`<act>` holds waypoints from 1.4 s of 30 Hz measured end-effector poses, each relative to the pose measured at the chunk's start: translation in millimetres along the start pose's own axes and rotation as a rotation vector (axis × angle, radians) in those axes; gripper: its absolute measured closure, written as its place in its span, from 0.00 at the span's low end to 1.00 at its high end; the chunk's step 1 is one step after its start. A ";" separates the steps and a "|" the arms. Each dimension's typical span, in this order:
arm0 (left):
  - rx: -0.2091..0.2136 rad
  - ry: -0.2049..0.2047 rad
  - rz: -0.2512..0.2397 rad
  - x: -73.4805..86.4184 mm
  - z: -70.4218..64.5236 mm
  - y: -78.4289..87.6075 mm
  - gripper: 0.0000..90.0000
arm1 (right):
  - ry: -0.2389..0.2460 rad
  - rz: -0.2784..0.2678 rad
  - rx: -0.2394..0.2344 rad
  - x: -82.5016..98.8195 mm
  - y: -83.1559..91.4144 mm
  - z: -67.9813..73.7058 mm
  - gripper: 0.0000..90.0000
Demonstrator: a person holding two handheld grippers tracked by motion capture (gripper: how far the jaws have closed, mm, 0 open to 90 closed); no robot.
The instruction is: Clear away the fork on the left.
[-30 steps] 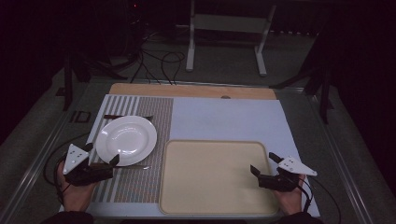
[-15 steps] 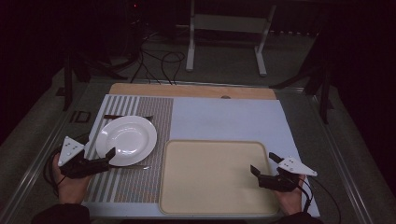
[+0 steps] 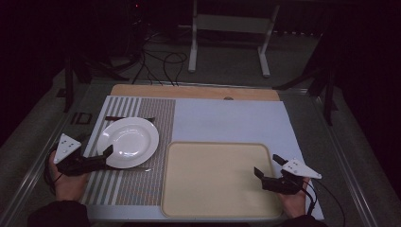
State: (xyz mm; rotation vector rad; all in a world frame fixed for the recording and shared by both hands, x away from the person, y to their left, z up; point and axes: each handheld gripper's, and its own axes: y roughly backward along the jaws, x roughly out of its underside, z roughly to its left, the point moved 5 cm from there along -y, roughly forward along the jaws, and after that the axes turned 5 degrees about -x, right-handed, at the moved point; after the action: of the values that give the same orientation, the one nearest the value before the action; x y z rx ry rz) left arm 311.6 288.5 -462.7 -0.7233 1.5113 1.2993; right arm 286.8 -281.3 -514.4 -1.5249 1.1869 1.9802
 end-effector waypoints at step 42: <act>-0.027 -0.092 0.192 -28.1 48.7 -61.0 0.00 | 0.003 0.006 -0.006 0.6 -1.3 -0.7 0.10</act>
State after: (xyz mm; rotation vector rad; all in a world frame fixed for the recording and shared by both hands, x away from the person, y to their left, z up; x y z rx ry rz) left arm 389.8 315.5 -457.1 -0.5375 1.5192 1.4785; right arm 287.9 -281.3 -515.5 -1.5295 1.1888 1.9875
